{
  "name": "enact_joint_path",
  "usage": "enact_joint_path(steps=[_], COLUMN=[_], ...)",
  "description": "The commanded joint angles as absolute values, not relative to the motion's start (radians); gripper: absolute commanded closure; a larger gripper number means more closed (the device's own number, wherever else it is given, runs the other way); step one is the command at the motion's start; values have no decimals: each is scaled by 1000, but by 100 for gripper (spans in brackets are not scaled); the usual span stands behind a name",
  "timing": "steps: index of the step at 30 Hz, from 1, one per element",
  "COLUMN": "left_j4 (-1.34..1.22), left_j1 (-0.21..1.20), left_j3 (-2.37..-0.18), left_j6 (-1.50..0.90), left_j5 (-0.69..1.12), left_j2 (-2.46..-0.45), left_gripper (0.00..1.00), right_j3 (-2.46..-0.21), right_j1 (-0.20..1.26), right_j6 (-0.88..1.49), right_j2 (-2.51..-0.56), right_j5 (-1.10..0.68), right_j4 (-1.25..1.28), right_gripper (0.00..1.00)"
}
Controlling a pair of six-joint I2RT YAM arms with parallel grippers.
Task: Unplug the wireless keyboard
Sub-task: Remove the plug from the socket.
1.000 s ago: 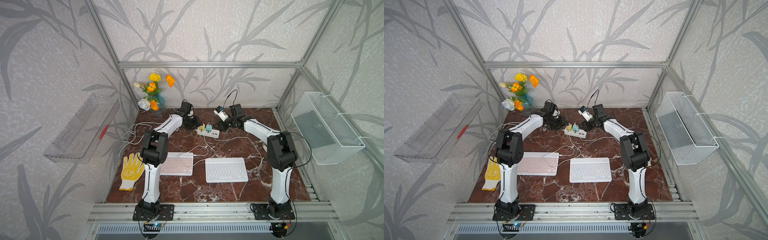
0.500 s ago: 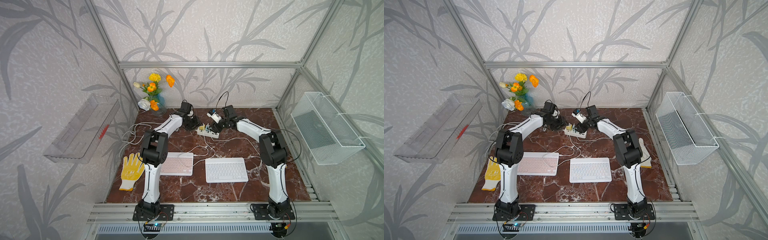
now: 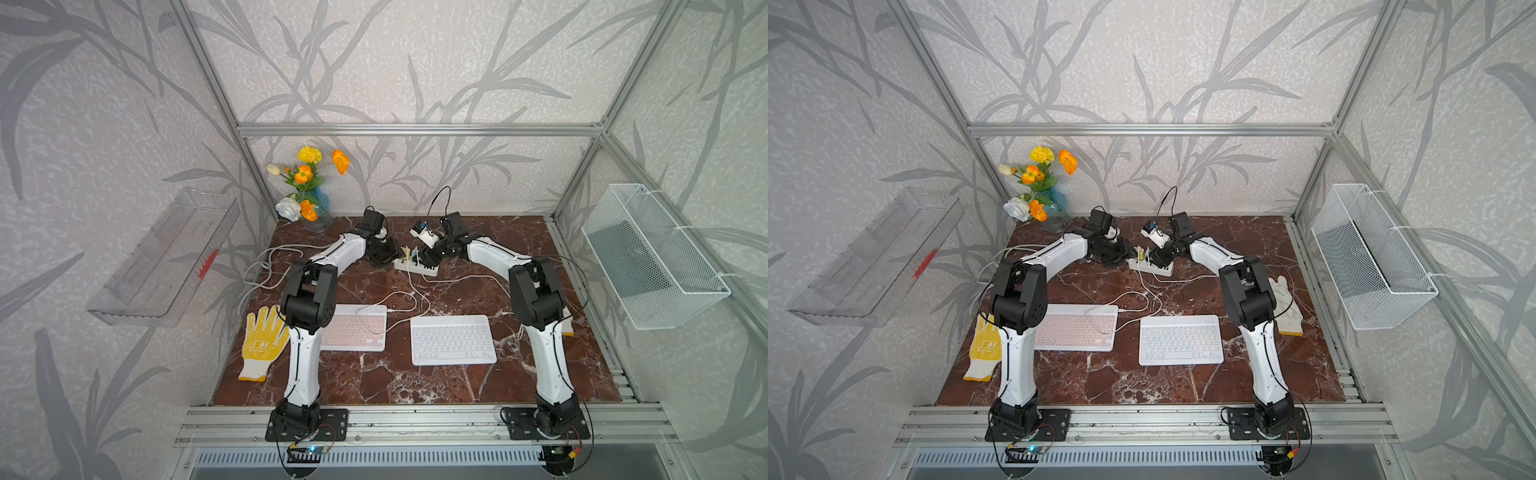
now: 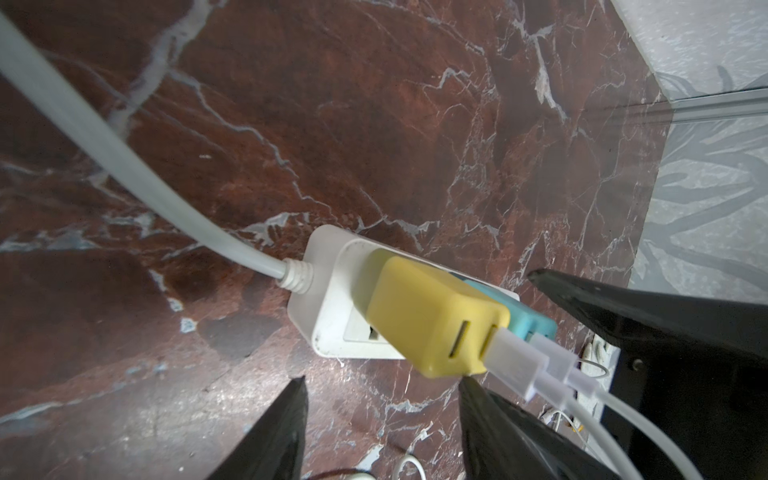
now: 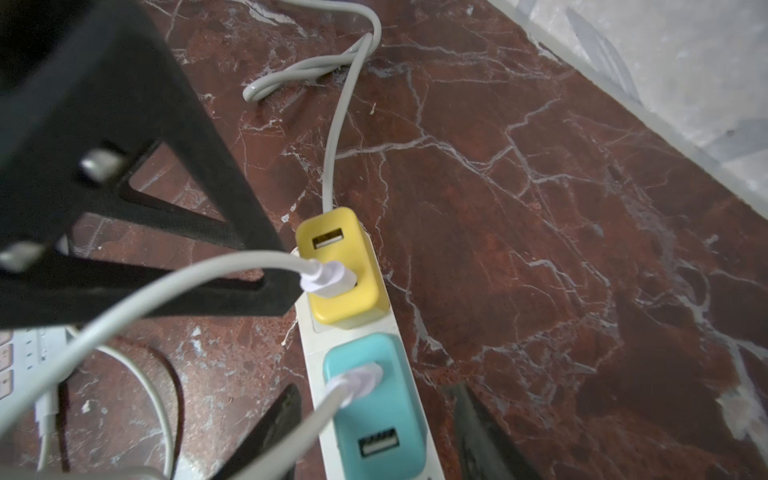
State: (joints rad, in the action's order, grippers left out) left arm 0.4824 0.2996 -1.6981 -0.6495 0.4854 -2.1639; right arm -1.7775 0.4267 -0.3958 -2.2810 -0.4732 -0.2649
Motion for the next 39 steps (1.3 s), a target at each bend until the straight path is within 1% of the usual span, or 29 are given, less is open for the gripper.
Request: enact_joint_path(steps=[1, 4, 8, 12, 16, 20, 25, 28, 30, 35, 37, 39], left_j4=[449, 442, 466, 461, 460, 465, 472, 499, 520, 538, 538, 534], left_j1=[307, 315, 340, 353, 363, 370, 379, 383, 385, 387, 390, 390], left_j3=[-1677, -1675, -1682, -1658, -1641, -1640, -1627, -1624, -1626, -1635, -1630, -1617], left_j6=[-661, -658, -651, -655, -655, -664, -659, -653, -653, -647, -644, -642], left_j5=[508, 509, 477, 455, 417, 371, 341, 326, 322, 334, 334, 333], left_j2=[-2154, -2160, -2190, -2213, -2232, -2245, -2245, -2255, -2266, -2296, -2298, -2295], left_gripper=[39, 37, 39, 43, 44, 46, 49, 51, 52, 53, 54, 54], right_j3=[-1825, -1846, -1852, -1848, -1856, -1870, -1851, -1817, -1784, -1625, -1616, -1670], right_j1=[433, 432, 433, 434, 434, 433, 434, 435, 443, 506, 519, 499], right_j6=[-423, -423, -426, -440, -446, -449, -457, -453, -460, -562, -534, -475], right_j2=[-2316, -2333, -2347, -2347, -2357, -2365, -2353, -2334, -2313, -2222, -2221, -2246], right_j5=[-490, -507, -518, -522, -534, -545, -539, -519, -494, -381, -317, -359], right_j4=[-307, -316, -325, -339, -356, -380, -367, -328, -294, -135, -114, -167], right_gripper=[42, 45, 50, 58, 65, 75, 78, 83, 88, 93, 94, 95])
